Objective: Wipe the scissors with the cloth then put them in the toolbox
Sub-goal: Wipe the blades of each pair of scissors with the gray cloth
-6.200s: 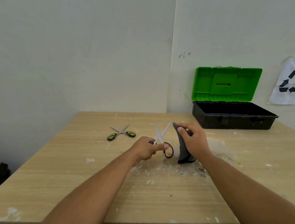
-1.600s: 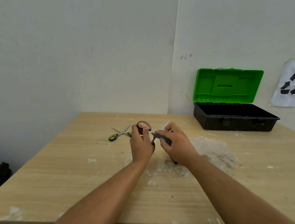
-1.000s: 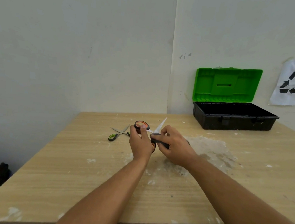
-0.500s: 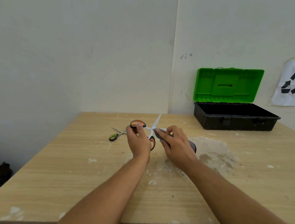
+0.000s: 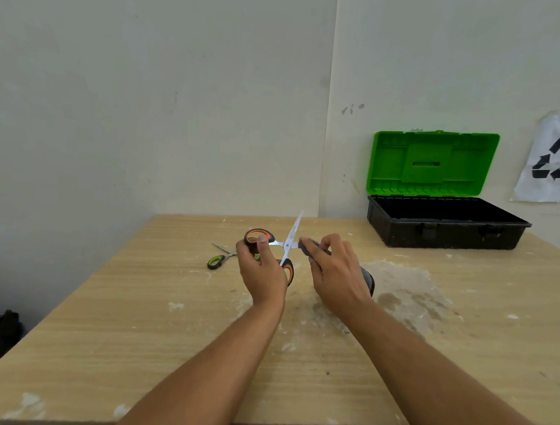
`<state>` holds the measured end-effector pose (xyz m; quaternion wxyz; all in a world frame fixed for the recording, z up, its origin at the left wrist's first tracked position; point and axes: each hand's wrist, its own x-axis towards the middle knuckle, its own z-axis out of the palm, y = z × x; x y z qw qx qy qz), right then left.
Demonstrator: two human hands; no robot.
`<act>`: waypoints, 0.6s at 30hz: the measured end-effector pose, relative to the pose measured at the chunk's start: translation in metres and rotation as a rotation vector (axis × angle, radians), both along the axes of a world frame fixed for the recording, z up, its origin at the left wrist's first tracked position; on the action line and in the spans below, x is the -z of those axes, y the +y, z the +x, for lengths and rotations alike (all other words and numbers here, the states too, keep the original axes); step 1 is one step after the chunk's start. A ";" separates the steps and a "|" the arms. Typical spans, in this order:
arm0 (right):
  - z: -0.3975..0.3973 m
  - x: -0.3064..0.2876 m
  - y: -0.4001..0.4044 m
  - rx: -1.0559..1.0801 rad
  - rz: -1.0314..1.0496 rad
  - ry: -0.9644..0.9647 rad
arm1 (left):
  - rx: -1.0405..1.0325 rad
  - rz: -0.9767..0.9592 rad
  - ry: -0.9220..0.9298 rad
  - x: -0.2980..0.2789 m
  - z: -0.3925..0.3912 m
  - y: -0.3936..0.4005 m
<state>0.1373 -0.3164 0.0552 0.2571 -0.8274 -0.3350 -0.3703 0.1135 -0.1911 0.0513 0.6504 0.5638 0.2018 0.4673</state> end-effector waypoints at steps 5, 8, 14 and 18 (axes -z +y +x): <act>0.006 0.001 -0.010 0.071 0.017 0.020 | -0.028 0.010 -0.034 -0.003 -0.002 0.002; 0.015 0.004 -0.018 0.105 0.018 0.070 | -0.024 -0.007 -0.020 -0.005 -0.002 0.004; 0.026 0.013 -0.034 0.097 0.287 0.302 | -0.043 0.026 0.002 -0.013 0.000 0.011; 0.020 0.002 -0.037 0.055 0.502 0.241 | 0.008 0.048 0.048 -0.008 0.003 0.018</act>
